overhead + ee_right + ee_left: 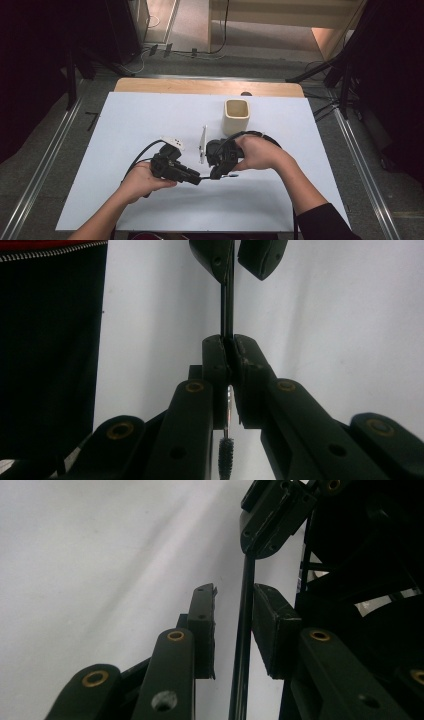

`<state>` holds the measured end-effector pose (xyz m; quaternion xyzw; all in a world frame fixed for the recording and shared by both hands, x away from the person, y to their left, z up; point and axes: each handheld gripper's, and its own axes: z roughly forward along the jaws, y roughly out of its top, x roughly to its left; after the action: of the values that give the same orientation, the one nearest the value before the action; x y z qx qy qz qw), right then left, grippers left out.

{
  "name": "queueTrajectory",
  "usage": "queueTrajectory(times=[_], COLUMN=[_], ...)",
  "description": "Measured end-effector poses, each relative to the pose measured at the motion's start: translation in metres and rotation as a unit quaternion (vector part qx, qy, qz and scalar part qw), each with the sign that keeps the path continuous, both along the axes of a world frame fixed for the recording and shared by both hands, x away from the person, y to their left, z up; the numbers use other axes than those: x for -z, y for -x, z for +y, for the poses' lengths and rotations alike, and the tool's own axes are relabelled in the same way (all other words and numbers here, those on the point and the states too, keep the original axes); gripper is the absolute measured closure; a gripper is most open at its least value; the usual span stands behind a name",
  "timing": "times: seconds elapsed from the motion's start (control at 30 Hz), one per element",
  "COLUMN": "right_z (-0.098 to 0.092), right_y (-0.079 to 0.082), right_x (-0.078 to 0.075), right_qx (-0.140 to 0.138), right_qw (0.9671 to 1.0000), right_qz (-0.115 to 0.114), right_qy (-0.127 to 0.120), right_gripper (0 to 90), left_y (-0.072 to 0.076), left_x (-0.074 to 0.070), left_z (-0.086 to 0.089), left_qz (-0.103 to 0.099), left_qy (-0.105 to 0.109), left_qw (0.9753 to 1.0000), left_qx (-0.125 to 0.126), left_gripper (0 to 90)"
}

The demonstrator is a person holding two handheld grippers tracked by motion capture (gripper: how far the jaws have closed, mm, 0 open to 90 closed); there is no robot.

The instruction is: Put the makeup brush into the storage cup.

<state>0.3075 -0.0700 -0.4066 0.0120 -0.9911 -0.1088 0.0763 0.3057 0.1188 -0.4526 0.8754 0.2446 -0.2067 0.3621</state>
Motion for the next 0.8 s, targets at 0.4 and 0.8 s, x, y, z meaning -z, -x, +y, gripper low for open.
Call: queueTrajectory(times=[0.4, 0.8], right_z=[0.0024, -0.0021], right_y=[0.0013, 0.0025], right_x=[0.0014, 0.0027], right_qx=[-0.031, -0.031], right_qw=[0.9995, 0.9992], right_qz=[-0.005, -0.003], right_qy=[-0.008, -0.026], right_gripper=[86.5, 85.4], left_y=[0.0035, 0.0025], left_x=[0.0051, 0.0076], left_z=[-0.0062, -0.0054], left_qz=[0.009, 0.018], left_qy=[-0.002, 0.009], left_qw=[0.9994, 0.9988], left_qx=[0.034, 0.044], left_gripper=[83.5, 85.3])
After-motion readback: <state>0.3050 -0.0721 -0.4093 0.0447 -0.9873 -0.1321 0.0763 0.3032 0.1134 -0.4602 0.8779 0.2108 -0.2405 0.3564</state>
